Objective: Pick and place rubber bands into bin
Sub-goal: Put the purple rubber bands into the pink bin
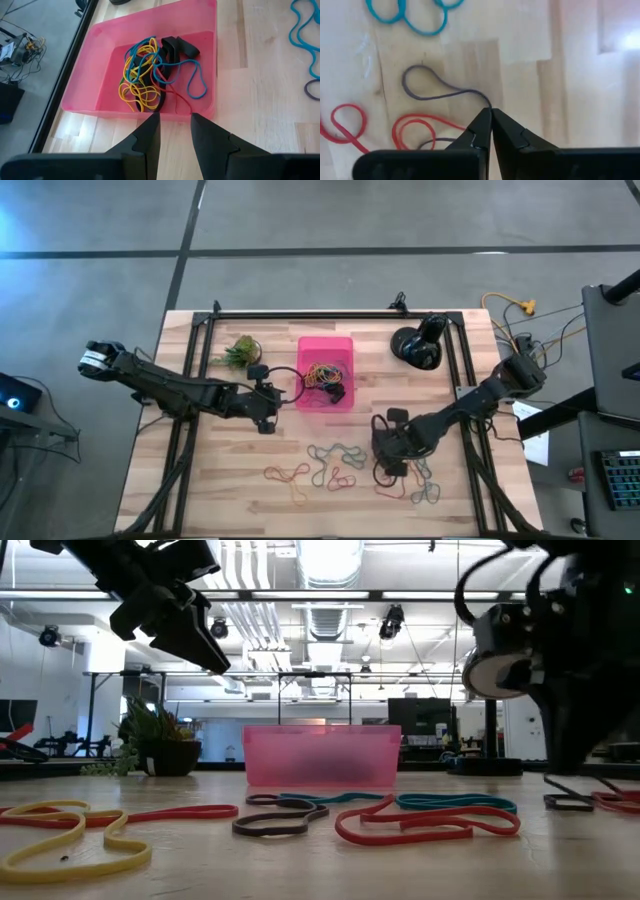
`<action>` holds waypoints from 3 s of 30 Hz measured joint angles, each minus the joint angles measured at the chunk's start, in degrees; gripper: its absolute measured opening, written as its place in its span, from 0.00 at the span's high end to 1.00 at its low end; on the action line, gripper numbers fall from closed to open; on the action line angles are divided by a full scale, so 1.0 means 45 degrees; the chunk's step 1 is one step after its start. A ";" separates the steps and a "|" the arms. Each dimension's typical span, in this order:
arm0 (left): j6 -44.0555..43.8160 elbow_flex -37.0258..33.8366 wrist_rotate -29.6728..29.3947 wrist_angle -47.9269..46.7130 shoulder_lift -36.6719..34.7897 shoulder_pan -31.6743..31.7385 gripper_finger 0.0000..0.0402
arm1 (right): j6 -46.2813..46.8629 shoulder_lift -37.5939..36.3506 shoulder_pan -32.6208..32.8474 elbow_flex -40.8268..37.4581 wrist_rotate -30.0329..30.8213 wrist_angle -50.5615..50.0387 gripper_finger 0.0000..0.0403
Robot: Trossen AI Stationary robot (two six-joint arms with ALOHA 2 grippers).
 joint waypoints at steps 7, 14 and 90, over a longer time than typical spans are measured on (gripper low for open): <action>0.0000 0.0000 0.0000 0.0012 0.0000 0.0000 0.77 | -0.1196 -0.0005 0.0005 0.1615 0.1488 -0.1270 0.98; 0.0005 0.0000 -0.0005 0.0002 0.0005 0.0000 0.77 | -0.3378 -0.0024 0.0005 0.3393 0.3092 -0.1680 0.98; 0.0025 -0.0172 0.0049 0.0298 0.0005 0.0000 0.77 | 0.1670 -0.0751 0.2787 0.6455 0.8228 -0.8197 0.98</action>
